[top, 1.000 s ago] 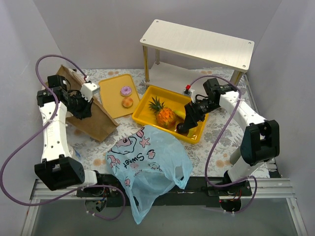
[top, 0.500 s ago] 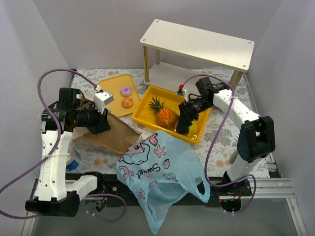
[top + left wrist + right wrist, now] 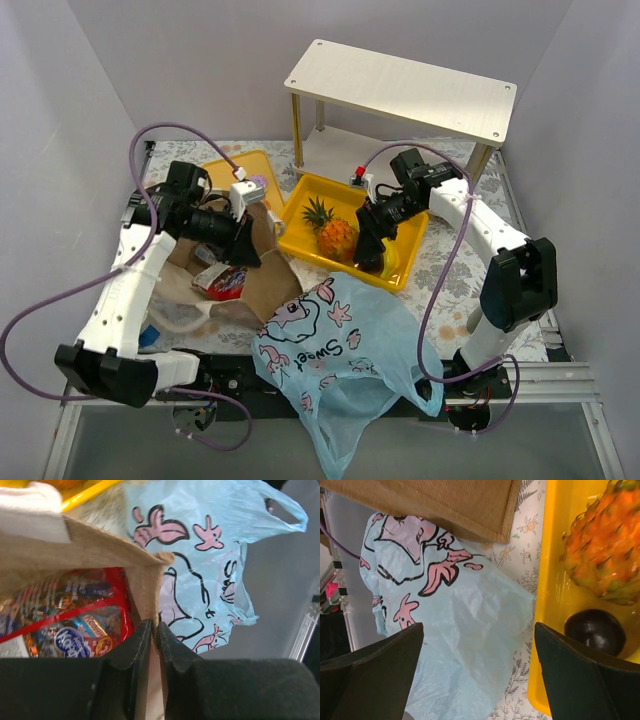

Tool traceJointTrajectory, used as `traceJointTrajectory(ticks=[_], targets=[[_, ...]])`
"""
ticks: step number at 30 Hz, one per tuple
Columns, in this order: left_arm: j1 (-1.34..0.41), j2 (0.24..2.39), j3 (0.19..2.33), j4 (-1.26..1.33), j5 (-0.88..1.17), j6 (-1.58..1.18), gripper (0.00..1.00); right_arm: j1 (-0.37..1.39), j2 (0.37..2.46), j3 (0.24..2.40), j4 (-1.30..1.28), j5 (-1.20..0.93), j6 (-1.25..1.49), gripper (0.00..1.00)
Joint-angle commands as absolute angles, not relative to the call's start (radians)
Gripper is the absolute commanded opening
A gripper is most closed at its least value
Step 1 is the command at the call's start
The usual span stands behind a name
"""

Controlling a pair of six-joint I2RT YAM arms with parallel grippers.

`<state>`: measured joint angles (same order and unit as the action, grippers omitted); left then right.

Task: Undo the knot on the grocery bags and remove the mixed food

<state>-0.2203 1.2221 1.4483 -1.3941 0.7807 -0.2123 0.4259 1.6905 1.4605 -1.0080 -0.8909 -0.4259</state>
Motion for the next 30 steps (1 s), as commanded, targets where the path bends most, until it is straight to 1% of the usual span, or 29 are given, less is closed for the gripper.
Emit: traceJointTrajectory(ticks=[1, 3, 4, 5, 6, 7, 8, 11, 15, 18, 19, 20, 21, 22, 23, 25, 26, 27, 28, 30], targets=[[-0.282, 1.291, 1.433, -1.379, 0.942, -0.051, 0.12, 0.423, 1.689, 1.551, -0.979, -0.881, -0.440, 0.98], [-0.282, 1.336, 1.431, -1.379, 0.950, -0.017, 0.15, 0.423, 1.693, 1.565, -1.024, -0.879, -0.477, 0.98], [-0.282, 1.350, 1.440, -1.378, 0.951, -0.009, 0.28, 0.428, 1.692, 1.556, -1.046, -0.865, -0.498, 0.99], [-0.282, 1.359, 1.457, -1.371, 0.948, -0.018, 0.35, 0.433, 1.686, 1.540, -1.066, -0.855, -0.559, 0.99], [-0.282, 1.365, 1.488, -1.330, 0.933, -0.038, 0.40, 0.440, 1.668, 1.523, -1.107, -0.836, -0.592, 0.99], [-0.278, 1.364, 1.505, -1.304, 0.927, -0.058, 0.51, 0.463, 1.655, 1.466, -1.120, -0.780, -0.619, 0.99], [-0.275, 1.358, 1.520, -1.277, 0.927, -0.102, 0.54, 0.475, 1.626, 1.433, -1.121, -0.749, -0.647, 0.98], [-0.261, 1.342, 1.589, -1.169, 0.911, -0.178, 0.60, 0.495, 1.579, 1.343, -1.098, -0.687, -0.715, 0.99], [-0.242, 1.339, 1.661, -1.100, 0.903, -0.282, 0.61, 0.506, 1.586, 1.299, -1.049, -0.623, -0.747, 0.99], [-0.238, 1.310, 1.671, -1.049, 0.893, -0.319, 0.61, 0.511, 1.630, 1.310, -1.081, -0.675, -0.819, 0.99], [-0.236, 1.302, 1.671, -1.042, 0.872, -0.328, 0.62, 0.515, 1.644, 1.316, -1.122, -0.748, -0.945, 0.99], [-0.235, 1.295, 1.671, -1.035, 0.861, -0.328, 0.62, 0.520, 1.673, 1.318, -1.211, -0.771, -1.004, 0.99], [-0.232, 1.292, 1.671, -1.026, 0.847, -0.325, 0.62, 0.528, 1.686, 1.309, -1.236, -0.775, -1.043, 0.99], [-0.232, 1.290, 1.669, -1.022, 0.832, -0.322, 0.63, 0.541, 1.698, 1.305, -1.255, -0.761, -1.089, 0.94], [-0.229, 1.289, 1.670, -1.016, 0.807, -0.321, 0.63, 0.548, 1.724, 1.307, -1.308, -0.749, -1.109, 0.77], [-0.229, 1.282, 1.674, -1.000, 0.786, -0.311, 0.63, 0.546, 1.733, 1.339, -1.310, -0.692, -1.080, 0.51], [-0.230, 1.282, 1.667, -0.990, 0.761, -0.310, 0.63, 0.542, 1.717, 1.353, -1.309, -0.669, -1.074, 0.27], [-0.229, 1.273, 1.663, -0.965, 0.752, -0.307, 0.63, 0.532, 1.700, 1.365, -1.310, -0.654, -1.080, 0.16], [-0.227, 1.267, 1.651, -0.951, 0.740, -0.308, 0.63, 0.505, 1.681, 1.394, -1.310, -0.635, -1.091, 0.02], [-0.222, 1.253, 1.611, -0.899, 0.729, -0.310, 0.63, 0.468, 1.625, 1.429, -1.310, -0.621, -1.126, 0.01]])
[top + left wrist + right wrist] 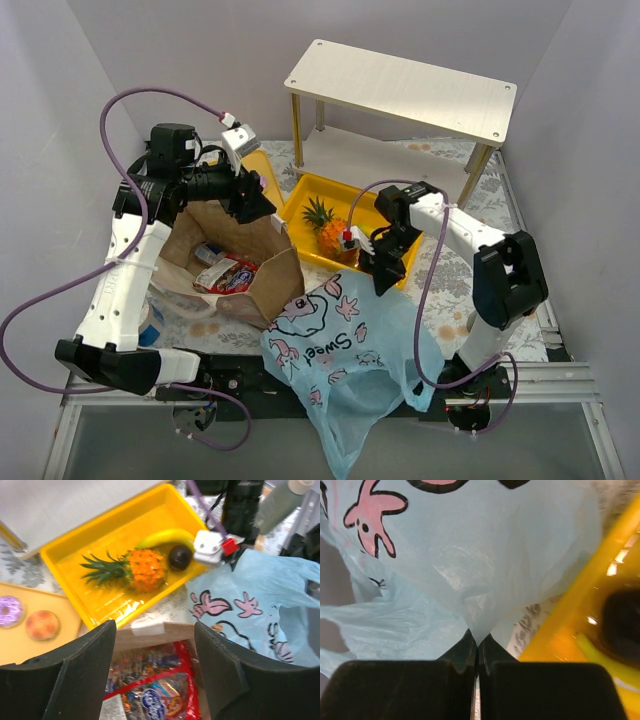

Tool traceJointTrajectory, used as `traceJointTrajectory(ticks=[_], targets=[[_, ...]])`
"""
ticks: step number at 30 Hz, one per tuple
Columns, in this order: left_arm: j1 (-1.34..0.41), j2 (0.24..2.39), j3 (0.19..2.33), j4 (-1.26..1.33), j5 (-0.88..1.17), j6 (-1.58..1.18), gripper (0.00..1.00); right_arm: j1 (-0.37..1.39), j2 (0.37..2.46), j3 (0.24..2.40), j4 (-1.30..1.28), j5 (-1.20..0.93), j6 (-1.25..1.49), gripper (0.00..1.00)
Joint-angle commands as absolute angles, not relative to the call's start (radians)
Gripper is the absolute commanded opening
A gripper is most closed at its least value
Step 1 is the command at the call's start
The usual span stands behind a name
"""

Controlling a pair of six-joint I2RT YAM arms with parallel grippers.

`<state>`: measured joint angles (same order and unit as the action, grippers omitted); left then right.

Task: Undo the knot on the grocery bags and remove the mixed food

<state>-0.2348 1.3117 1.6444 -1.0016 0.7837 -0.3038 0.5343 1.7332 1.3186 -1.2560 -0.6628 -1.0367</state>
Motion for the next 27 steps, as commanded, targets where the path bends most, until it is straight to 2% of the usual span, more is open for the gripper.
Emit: traceJointTrajectory(ticks=[1, 3, 8, 15, 18, 20, 21, 23, 25, 27], targets=[[-0.219, 1.240, 1.600, -0.881, 0.724, -0.316, 0.63, 0.427, 1.608, 1.454, -1.310, -0.605, -1.137, 0.01], [-0.212, 1.233, 1.585, -0.842, 0.722, -0.334, 0.64, 0.370, 1.568, 1.546, -1.310, -0.601, -1.160, 0.01], [-0.203, 1.229, 1.568, -0.812, 0.718, -0.330, 0.64, 0.099, 1.523, 1.774, -1.310, -0.606, -1.201, 0.01], [-0.198, 1.226, 1.523, -0.746, 0.724, -0.331, 0.64, -0.346, 1.561, 1.997, -1.308, -0.701, -1.220, 0.01], [-0.196, 1.227, 1.514, -0.736, 0.724, -0.328, 0.64, -0.455, 1.588, 2.049, -1.302, -0.703, -1.215, 0.01], [-0.196, 1.226, 1.508, -0.727, 0.723, -0.330, 0.64, -0.483, 1.579, 2.030, -1.266, -0.649, -1.172, 0.01], [-0.196, 1.224, 1.505, -0.720, 0.721, -0.330, 0.64, -0.491, 1.565, 2.002, -1.156, -0.609, -1.139, 0.01], [-0.196, 1.224, 1.502, -0.712, 0.721, -0.334, 0.64, -0.492, 1.498, 1.851, -1.013, -0.461, -1.053, 0.01], [-0.196, 1.220, 1.493, -0.701, 0.719, -0.337, 0.64, -0.492, 1.407, 1.663, -0.753, -0.311, -1.010, 0.01], [-0.196, 1.215, 1.479, -0.690, 0.716, -0.344, 0.64, -0.492, 1.352, 1.538, -0.587, -0.240, -0.954, 0.01]])
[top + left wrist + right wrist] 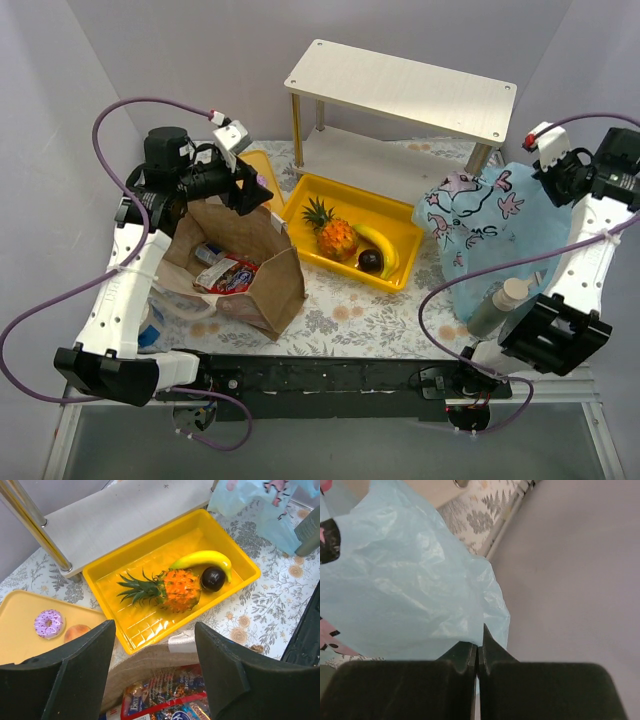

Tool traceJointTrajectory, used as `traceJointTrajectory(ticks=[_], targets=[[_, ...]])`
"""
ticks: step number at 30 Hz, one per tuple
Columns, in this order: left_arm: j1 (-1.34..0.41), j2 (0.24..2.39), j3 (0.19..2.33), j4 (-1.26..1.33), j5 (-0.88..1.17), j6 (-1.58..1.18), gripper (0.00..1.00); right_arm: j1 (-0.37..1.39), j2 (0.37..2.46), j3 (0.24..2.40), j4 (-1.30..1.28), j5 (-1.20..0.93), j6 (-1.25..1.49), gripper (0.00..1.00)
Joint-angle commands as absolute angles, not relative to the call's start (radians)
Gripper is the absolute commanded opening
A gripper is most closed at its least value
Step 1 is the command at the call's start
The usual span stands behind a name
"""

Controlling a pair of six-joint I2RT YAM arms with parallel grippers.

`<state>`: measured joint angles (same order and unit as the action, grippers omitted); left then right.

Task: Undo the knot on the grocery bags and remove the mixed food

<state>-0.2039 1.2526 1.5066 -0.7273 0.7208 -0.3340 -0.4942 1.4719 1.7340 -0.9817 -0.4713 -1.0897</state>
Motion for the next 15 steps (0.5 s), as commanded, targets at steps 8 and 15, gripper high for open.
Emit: traceJointTrajectory(ticks=[8, 15], targets=[[-0.195, 1.230, 1.520, -0.695, 0.623, -0.356, 0.67, -0.482, 1.345, 1.592, -0.464, -0.312, -0.752, 0.67], [-0.155, 1.380, 1.782, -0.935, 0.321, -0.223, 0.79, -0.230, 1.273, 1.706, -0.362, -0.492, -0.641, 0.94]])
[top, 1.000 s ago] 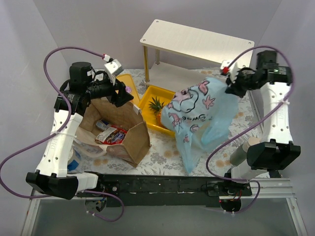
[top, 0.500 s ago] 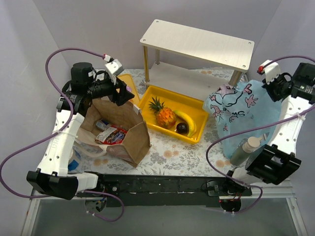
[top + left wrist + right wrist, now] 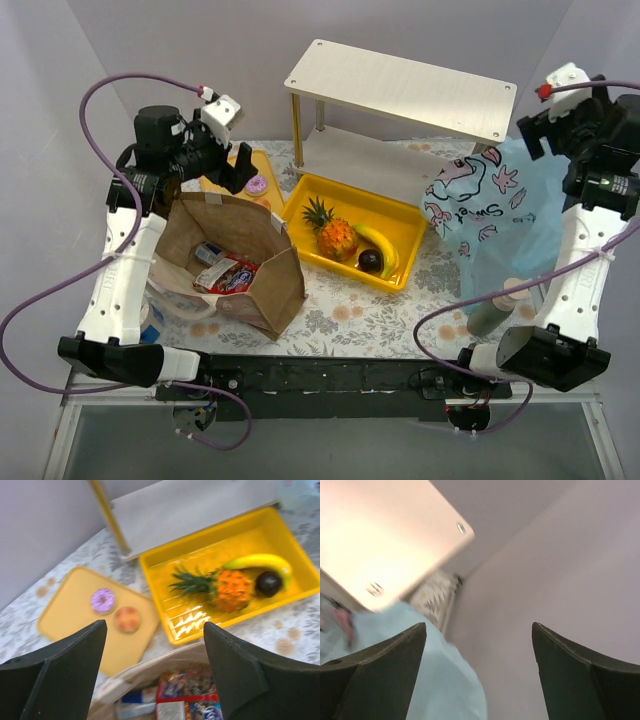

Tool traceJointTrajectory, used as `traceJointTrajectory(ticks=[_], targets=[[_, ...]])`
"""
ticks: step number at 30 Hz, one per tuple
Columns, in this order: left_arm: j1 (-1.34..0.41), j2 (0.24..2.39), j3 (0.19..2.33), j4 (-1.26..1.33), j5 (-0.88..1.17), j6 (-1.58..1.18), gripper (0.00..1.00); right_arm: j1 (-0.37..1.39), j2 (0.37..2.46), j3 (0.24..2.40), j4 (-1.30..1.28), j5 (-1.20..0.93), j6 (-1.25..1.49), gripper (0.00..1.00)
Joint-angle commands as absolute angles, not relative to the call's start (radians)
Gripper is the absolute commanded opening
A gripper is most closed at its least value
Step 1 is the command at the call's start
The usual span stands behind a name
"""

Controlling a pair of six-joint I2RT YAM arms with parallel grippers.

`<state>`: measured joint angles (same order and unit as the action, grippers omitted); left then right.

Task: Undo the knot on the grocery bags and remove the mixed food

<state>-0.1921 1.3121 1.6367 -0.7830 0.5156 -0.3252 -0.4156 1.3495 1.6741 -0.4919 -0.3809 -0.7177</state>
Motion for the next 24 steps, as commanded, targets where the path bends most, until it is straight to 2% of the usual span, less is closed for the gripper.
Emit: traceJointTrajectory(ticks=[1, 4, 5, 11, 15, 19, 24], targets=[[-0.093, 1.402, 1.813, -0.977, 0.325, -0.163, 0.80, -0.181, 1.252, 1.700, -0.353, -0.505, -0.655, 0.96], [0.059, 1.508, 1.928, -1.130, 0.368, -0.088, 0.82, 0.032, 1.252, 1.690, -0.370, -0.552, -0.678, 0.98], [0.089, 1.534, 1.987, -1.211, 0.382, -0.027, 0.83, 0.146, 1.259, 1.693, -0.380, -0.549, -0.657, 0.97], [0.282, 1.657, 2.150, -1.383, 0.442, 0.044, 0.85, 0.528, 1.390, 1.693, -0.356, -0.586, -0.467, 0.97], [0.322, 1.553, 2.031, -1.382, 0.460, 0.067, 0.87, 0.699, 1.552, 1.782, -0.334, -0.633, -0.313, 0.98], [0.322, 1.434, 1.811, -1.382, 0.446, 0.064, 0.88, 0.813, 1.731, 1.884, -0.327, -0.626, -0.235, 0.98], [0.322, 1.329, 1.651, -1.384, 0.399, 0.046, 0.88, 0.905, 1.870, 2.021, -0.495, -0.456, -0.233, 0.99]])
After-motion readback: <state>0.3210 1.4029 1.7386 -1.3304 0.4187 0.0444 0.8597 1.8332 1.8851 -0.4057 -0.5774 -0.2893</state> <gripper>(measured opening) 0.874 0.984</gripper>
